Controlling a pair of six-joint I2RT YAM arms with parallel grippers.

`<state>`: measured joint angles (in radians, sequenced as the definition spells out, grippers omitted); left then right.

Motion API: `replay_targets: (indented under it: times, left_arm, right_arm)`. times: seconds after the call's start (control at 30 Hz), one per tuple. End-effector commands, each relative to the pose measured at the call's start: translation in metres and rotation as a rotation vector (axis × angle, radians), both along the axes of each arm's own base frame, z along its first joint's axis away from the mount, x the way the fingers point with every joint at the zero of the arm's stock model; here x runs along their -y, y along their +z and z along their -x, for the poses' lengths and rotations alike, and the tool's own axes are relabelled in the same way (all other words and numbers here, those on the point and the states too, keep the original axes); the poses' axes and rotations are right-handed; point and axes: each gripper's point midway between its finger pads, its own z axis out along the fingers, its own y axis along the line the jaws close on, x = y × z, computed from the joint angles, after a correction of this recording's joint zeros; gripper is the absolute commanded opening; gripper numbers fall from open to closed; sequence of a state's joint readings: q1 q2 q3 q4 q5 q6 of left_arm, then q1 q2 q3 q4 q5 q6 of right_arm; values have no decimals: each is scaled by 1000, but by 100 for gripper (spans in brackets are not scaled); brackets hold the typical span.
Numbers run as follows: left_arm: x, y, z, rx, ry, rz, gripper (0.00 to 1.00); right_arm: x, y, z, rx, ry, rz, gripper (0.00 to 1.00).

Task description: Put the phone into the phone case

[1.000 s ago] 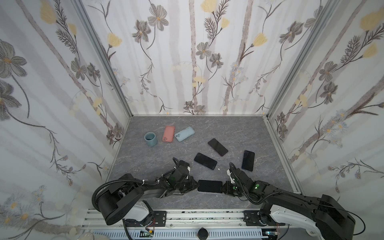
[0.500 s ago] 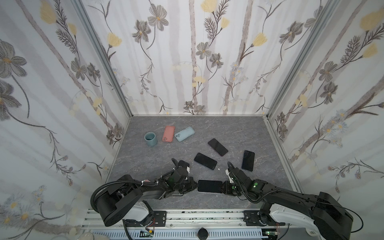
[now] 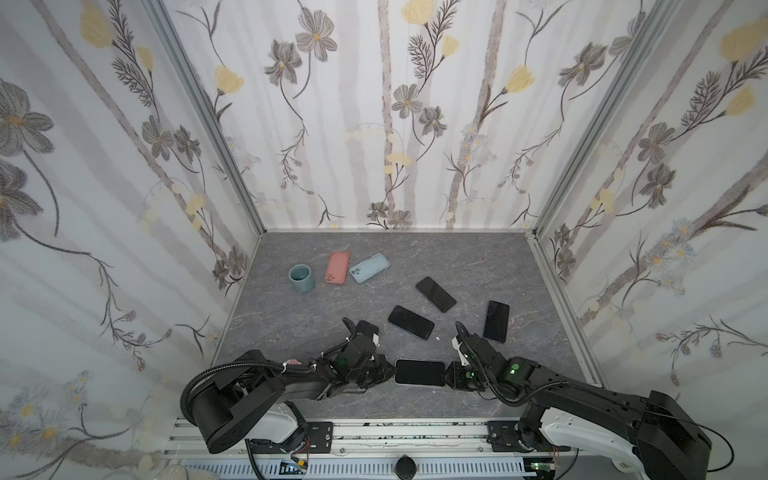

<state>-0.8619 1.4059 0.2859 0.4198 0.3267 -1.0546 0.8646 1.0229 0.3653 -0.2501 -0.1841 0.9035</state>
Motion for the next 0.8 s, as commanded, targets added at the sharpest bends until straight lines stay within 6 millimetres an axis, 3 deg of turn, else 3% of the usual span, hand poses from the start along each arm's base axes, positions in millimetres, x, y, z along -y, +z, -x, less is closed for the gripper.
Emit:
replay_targets:
  times: [0.0,0.17,0.43,0.77]
  left_arm:
    - [-32,-37,21,-122,16,-172,19]
    - [-33,-39,23,-124,14,-179,22]
    - [-31,-40,22,-121,5,-181,20]
    - [-30,-44,23,-134,-2,-183,20]
  right_arm:
    - [-1,-3,3,-12,16,4,22]
    - [-1,-7,6,-29,24,3,16]
    - [4,-14,11,-53,27,31,15]
    - [16,-36,27,-125,60,122,13]
